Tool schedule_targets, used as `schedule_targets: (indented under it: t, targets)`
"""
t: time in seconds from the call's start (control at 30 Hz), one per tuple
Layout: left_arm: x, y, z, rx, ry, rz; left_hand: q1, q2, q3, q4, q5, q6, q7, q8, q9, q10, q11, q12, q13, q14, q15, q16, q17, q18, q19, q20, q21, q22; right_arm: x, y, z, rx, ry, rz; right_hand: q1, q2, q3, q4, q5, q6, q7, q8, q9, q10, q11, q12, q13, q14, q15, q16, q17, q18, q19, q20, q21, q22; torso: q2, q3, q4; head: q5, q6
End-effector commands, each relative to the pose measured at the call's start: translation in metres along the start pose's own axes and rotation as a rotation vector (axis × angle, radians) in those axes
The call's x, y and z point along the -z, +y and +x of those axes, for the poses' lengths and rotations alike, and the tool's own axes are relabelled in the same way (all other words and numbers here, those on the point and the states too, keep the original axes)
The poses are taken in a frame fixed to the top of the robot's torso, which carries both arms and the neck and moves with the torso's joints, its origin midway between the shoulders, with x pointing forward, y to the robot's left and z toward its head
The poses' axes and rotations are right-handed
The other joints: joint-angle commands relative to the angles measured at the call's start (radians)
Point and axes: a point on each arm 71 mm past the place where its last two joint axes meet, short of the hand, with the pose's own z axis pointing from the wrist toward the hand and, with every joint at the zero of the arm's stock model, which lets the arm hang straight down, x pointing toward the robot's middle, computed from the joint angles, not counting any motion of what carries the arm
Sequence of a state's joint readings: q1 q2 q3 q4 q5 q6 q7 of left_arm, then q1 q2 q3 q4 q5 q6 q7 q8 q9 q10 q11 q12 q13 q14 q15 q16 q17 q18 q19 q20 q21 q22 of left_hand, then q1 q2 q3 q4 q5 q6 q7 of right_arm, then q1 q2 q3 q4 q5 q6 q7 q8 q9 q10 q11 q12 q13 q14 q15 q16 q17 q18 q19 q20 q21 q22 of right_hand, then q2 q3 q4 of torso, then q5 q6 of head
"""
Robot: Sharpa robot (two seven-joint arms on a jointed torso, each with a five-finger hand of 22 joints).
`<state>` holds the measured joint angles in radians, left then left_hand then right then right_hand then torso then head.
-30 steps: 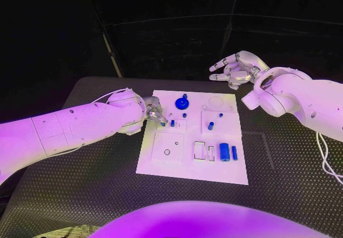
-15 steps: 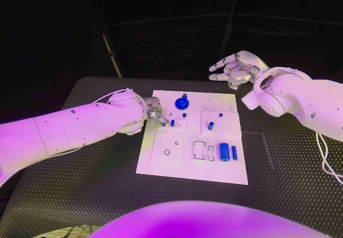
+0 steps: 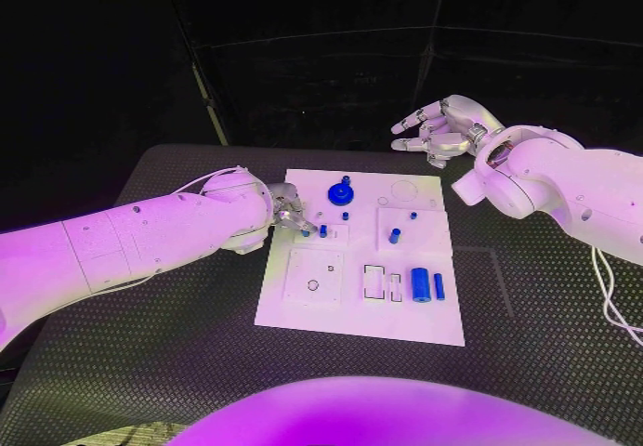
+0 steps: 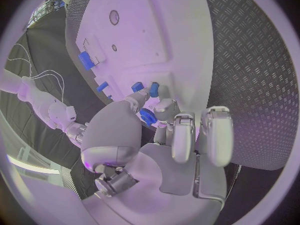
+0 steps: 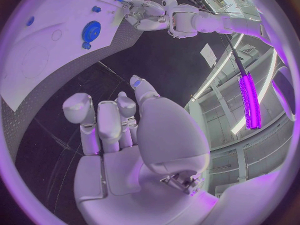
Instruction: Assemble the parts on the task board
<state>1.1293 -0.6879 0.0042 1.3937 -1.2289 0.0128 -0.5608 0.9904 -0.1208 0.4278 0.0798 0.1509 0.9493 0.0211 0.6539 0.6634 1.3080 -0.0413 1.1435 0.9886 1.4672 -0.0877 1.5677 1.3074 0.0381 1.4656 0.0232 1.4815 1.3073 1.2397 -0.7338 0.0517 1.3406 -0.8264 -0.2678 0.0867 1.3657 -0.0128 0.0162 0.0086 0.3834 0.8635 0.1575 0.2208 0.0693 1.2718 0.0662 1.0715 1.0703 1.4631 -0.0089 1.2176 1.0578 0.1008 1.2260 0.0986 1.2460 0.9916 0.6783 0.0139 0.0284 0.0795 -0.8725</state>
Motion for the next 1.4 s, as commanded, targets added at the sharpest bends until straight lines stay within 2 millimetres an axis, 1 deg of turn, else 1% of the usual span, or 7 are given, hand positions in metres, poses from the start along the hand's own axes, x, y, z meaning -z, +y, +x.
schedule_targets:
  t: [0.03, 0.5, 1.0, 1.13, 1.2, 1.23, 1.4]
  targets:
    - [0.0, 0.003, 0.001, -0.003, 0.009, -0.019, -0.018, 0.001, -0.025, 0.015, -0.004, 0.003, 0.007, 0.005, -0.001, 0.0, 0.003, 0.004, -0.002, 0.104, -0.005, 0.003, 0.263, -0.016, 0.066, -0.004, 0.005, 0.195, 0.0, 0.002, 0.0, 0.001, 0.001, -0.013, -0.005, 0.002, 0.006, -0.001, 0.003, -0.007, -0.002, 0.004, -0.001, -0.006, -0.004, 0.0, -0.001, 0.007, -0.006, -0.006, -0.002, 0.018, 0.0, -0.003, -0.007, -0.001, 0.0, -0.0005, 0.0004, 0.0, 0.0]
    - [0.004, 0.001, -0.002, 0.026, -0.036, 0.005, -0.062, 0.023, -0.178, 0.117, -0.001, -0.013, 0.007, 0.023, 0.002, -0.015, 0.003, -0.002, -0.023, 0.104, -0.006, 0.003, 0.263, -0.014, 0.064, -0.006, -0.004, 0.19, 0.0, 0.002, -0.001, 0.001, -0.001, -0.013, -0.005, 0.002, 0.006, -0.001, 0.003, -0.007, -0.002, 0.004, -0.001, -0.006, -0.004, 0.0, -0.001, 0.007, -0.006, -0.006, -0.002, 0.018, 0.0, -0.003, -0.007, -0.001, 0.0, -0.001, 0.0004, -0.002, 0.0]
    - [0.016, -0.002, -0.021, 0.122, -0.106, 0.068, -0.005, 0.047, -0.304, 0.188, 0.002, -0.072, 0.032, -0.002, -0.027, -0.093, 0.025, -0.069, -0.123, 0.104, 0.011, 0.003, 0.263, -0.001, 0.04, 0.007, -0.062, 0.149, -0.001, 0.0, -0.002, 0.002, -0.003, -0.009, -0.007, 0.001, 0.006, 0.0, 0.002, -0.007, -0.002, 0.004, -0.001, -0.006, -0.004, 0.001, -0.002, 0.007, -0.006, -0.007, -0.002, 0.018, 0.0, -0.003, -0.007, -0.001, -0.001, 0.0007, 0.0002, -0.003, 0.0]
    - [0.016, -0.007, -0.025, 0.17, -0.119, 0.125, 0.064, 0.065, -0.338, 0.192, 0.004, -0.133, 0.065, -0.045, -0.064, -0.248, 0.056, -0.22, -0.302, 0.082, 0.034, -0.047, 0.223, 0.053, -0.076, 0.029, -0.318, -0.036, -0.001, -0.001, -0.003, 0.003, -0.005, -0.005, -0.008, 0.001, 0.007, 0.0, 0.002, -0.007, -0.002, 0.005, -0.001, -0.005, -0.004, 0.001, -0.001, 0.007, -0.006, -0.006, -0.001, 0.018, 0.0, -0.003, -0.006, 0.0, -0.001, 0.0008, 0.0013, -0.002, 0.0]
    - [0.016, -0.012, -0.027, 0.19, -0.136, 0.172, 0.125, 0.075, -0.34, 0.174, 0.005, -0.17, 0.09, -0.076, -0.091, -0.315, 0.075, -0.265, -0.328, 0.002, 0.051, -0.212, 0.099, 0.098, -0.198, 0.047, -0.577, -0.22, -0.002, -0.001, -0.003, 0.003, -0.005, -0.005, -0.008, 0.001, 0.007, 0.0, 0.002, -0.007, -0.002, 0.005, -0.001, -0.005, -0.004, 0.001, -0.001, 0.007, -0.006, -0.006, -0.001, 0.018, 0.0, -0.003, -0.006, 0.0, -0.001, 0.0007, 0.0005, -0.003, 0.0]
    - [0.014, -0.018, -0.029, 0.205, -0.159, 0.224, 0.185, 0.082, -0.332, 0.15, 0.006, -0.184, 0.1, -0.096, -0.113, -0.358, 0.091, -0.3, -0.352, -0.074, 0.066, -0.358, -0.006, 0.132, -0.295, 0.057, -0.784, -0.366, -0.002, -0.001, -0.003, 0.003, -0.005, -0.004, -0.008, 0.001, 0.007, 0.0, 0.002, -0.007, -0.002, 0.005, -0.001, -0.005, -0.004, 0.001, -0.001, 0.007, -0.006, -0.006, -0.001, 0.018, 0.0, -0.003, -0.006, 0.0, -0.001, 0.0007, 0.0001, -0.004, 0.0]
    - [0.01, -0.036, -0.036, 0.195, -0.272, 0.408, 0.393, 0.084, -0.253, 0.064, 0.006, -0.182, 0.128, -0.186, -0.209, -0.438, 0.122, -0.461, -0.48, -0.302, 0.096, -0.764, -0.302, 0.143, -0.363, 0.087, -0.959, -0.491, -0.003, -0.001, -0.002, 0.003, -0.004, -0.006, -0.007, 0.002, 0.007, 0.0, 0.003, -0.007, -0.002, 0.005, -0.001, -0.006, -0.004, 0.001, -0.002, 0.007, -0.006, -0.007, -0.001, 0.018, 0.0, -0.003, -0.007, -0.001, 0.001, 0.001, -0.0032, -0.012, 0.0]
